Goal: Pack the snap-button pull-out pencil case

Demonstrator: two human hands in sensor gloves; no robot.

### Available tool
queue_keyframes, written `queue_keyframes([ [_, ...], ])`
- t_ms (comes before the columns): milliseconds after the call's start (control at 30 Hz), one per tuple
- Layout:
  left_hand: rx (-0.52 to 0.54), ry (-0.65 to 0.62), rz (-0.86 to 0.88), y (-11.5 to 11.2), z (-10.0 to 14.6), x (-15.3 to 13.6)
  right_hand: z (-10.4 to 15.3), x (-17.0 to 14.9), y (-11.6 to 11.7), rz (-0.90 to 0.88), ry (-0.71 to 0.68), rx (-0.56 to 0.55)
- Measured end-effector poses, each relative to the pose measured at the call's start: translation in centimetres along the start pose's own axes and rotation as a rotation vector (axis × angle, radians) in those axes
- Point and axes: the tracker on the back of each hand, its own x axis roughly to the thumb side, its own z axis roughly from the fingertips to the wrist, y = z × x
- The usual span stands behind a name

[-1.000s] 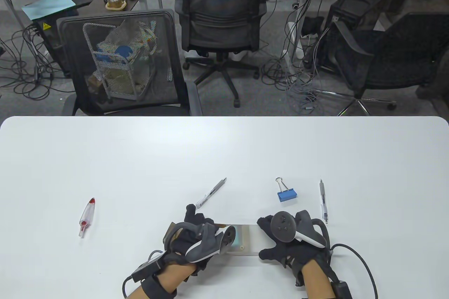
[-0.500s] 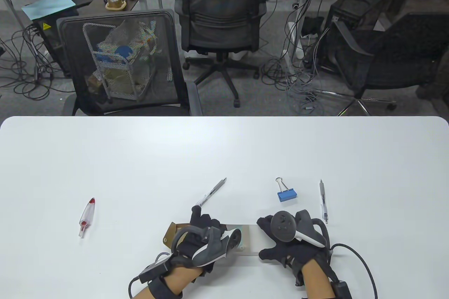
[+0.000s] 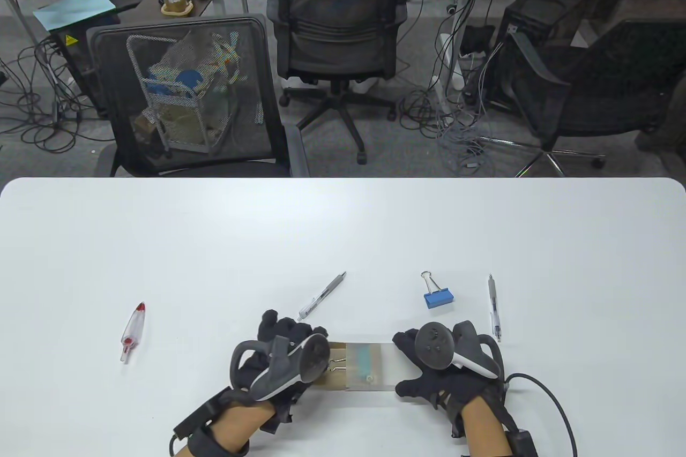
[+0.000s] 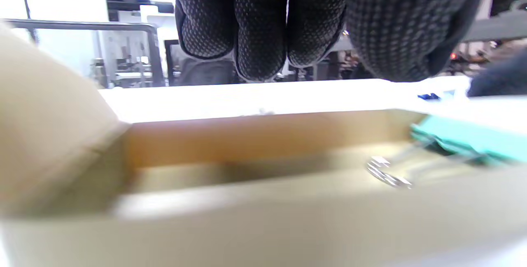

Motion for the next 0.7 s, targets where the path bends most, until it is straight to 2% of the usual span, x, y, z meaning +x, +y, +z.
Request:
queue_keyframes([
  [200, 0.1, 0.151, 0.093, 1.9, 1.8, -7.7, 0.0, -0.1, 0.0, -0.007, 0.0, -0.003],
  [400, 0.104, 0.25, 0.106, 0.4, 3.2, -13.2, 0.0, -0.3, 0.1, -0.024, -0.002, -0.006],
  [500, 0.112, 0.262, 0.094, -0.6, 3.8, -14.3, 0.1, -0.2, 0.1, -0.018, -0.002, -0.007],
  [700, 0.138, 0.273, 0.098, -0.8, 4.3, -14.9, 0.0, -0.4, 0.1, -0.032, -0.007, -0.001],
])
